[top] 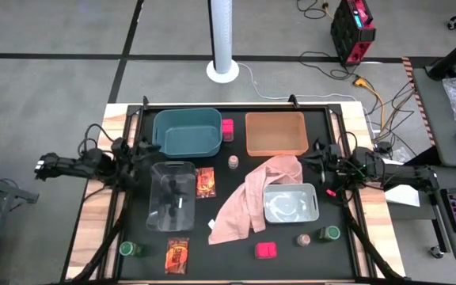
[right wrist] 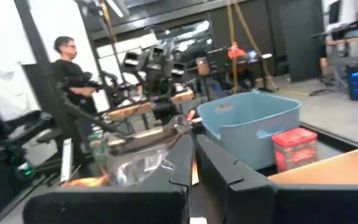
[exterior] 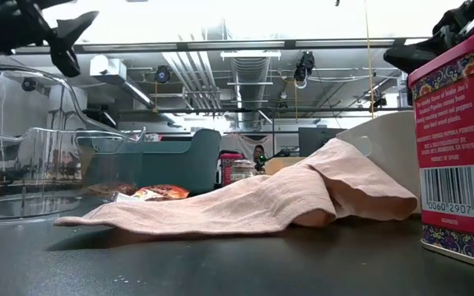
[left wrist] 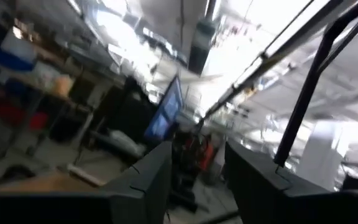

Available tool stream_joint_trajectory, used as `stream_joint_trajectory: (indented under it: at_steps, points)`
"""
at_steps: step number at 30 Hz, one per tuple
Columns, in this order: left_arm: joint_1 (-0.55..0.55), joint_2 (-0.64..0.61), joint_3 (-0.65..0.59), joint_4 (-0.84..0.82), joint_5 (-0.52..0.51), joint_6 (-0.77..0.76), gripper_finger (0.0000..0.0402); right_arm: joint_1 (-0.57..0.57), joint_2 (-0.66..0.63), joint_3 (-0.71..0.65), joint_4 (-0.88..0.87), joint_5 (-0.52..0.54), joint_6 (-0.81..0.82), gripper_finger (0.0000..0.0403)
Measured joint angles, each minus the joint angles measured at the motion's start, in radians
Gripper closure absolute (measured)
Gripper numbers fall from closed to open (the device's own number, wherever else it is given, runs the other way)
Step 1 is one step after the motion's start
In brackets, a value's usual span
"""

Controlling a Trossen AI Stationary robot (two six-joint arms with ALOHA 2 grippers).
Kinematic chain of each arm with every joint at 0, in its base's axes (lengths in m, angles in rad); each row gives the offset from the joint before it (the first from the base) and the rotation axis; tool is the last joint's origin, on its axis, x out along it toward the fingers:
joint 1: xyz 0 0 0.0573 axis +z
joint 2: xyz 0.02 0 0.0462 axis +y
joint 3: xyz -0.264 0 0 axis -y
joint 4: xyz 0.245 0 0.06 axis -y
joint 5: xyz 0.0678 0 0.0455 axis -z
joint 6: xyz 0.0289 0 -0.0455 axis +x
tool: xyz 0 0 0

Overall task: Sort spices by type
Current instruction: Put the left green seasoning bottle into the transparent bin

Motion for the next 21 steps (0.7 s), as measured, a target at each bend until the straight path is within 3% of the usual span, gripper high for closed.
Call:
stream_joint_trajectory:
  at_steps: [5,12,21]
  points:
    - [-0.002,0.174,0.123,-0.085,0.028,-0.021,0.0290,0.000,0.031,0.029,-0.007,0.035,-0.011,0.0390]
    - [-0.013,0.405,0.422,-0.548,0.066,-0.053,0.0302,0.003,0.148,0.091,-0.007,0.034,0.000,0.0390]
    - [-0.022,0.644,0.665,-0.917,0.056,-0.047,0.0302,0.003,0.361,0.214,-0.010,0.023,-0.012,0.0390]
